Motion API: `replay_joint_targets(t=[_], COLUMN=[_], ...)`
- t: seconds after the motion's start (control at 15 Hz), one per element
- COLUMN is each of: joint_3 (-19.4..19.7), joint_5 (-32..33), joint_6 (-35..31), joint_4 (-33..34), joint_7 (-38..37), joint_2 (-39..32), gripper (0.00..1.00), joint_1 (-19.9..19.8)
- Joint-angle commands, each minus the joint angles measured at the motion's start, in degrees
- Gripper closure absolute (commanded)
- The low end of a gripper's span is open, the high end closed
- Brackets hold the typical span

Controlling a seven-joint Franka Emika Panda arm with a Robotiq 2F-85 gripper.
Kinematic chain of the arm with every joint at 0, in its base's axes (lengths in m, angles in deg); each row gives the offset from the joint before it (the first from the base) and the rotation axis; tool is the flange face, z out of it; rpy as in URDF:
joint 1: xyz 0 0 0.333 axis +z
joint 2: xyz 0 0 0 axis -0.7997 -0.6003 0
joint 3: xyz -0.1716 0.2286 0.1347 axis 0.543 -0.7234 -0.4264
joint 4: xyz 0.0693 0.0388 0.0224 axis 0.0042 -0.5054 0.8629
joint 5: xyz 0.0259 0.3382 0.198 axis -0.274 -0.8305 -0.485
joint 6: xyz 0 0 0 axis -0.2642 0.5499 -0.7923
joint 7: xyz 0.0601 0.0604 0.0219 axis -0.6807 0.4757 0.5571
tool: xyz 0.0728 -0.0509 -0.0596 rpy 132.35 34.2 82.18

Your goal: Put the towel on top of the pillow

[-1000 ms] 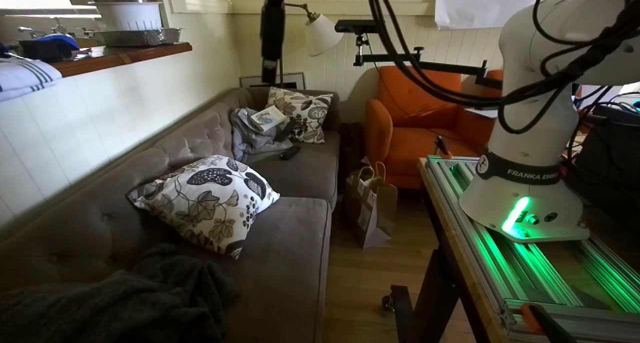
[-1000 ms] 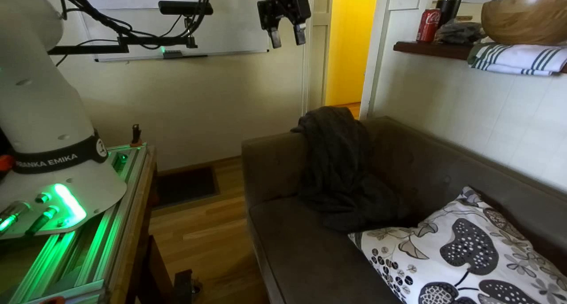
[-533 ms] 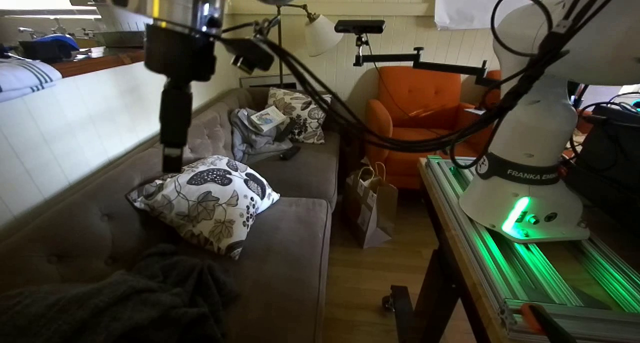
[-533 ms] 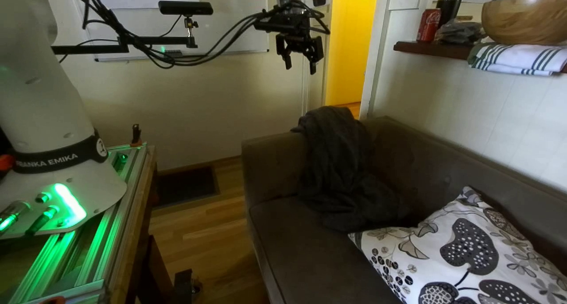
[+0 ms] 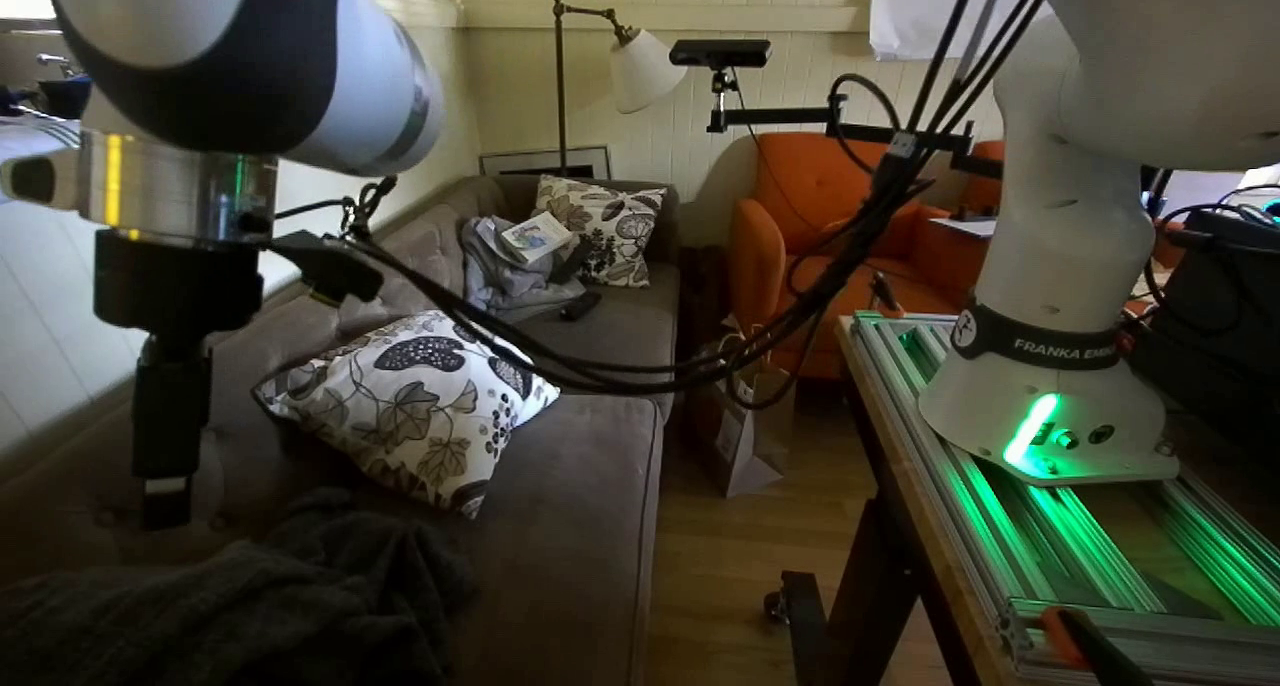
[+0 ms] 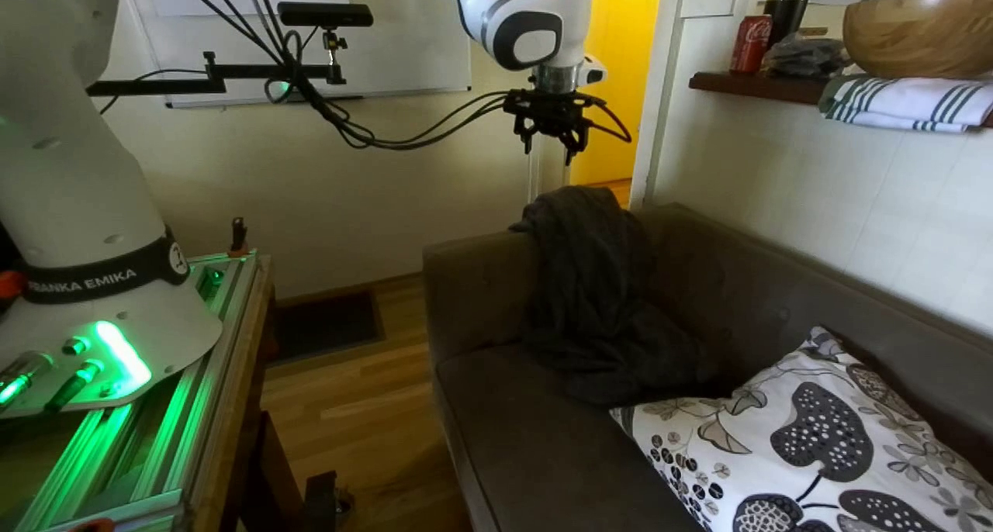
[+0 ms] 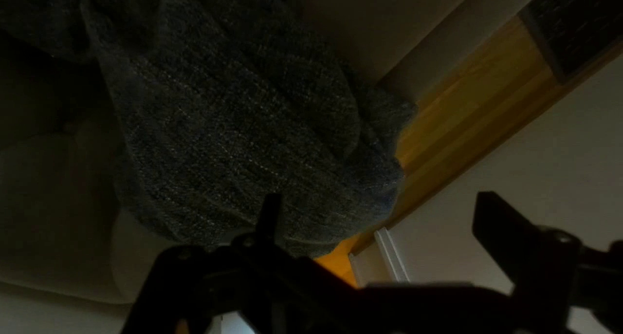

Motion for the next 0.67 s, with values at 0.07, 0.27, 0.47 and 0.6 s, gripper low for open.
replay_joint_targets(t=[0.07,0.27,0.47,0.6], joint_3=[-2.1,-2.2,-2.1,-0.5], joint_5=[2.0,2.0,2.6,5.7], joint_6=[-0.2,-0.1,-1.1,-1.7], joint_4=[3.3,4.4,5.9,10.6], joint_7=[-0.5,-0.4,0.3,0.5], joint_2=[-3.7,-4.3,-5.9,-9.7], gripper=[0.00,0.00,0.00,0.00], joint_1=[-2.0,-2.1,-2.1,-1.0])
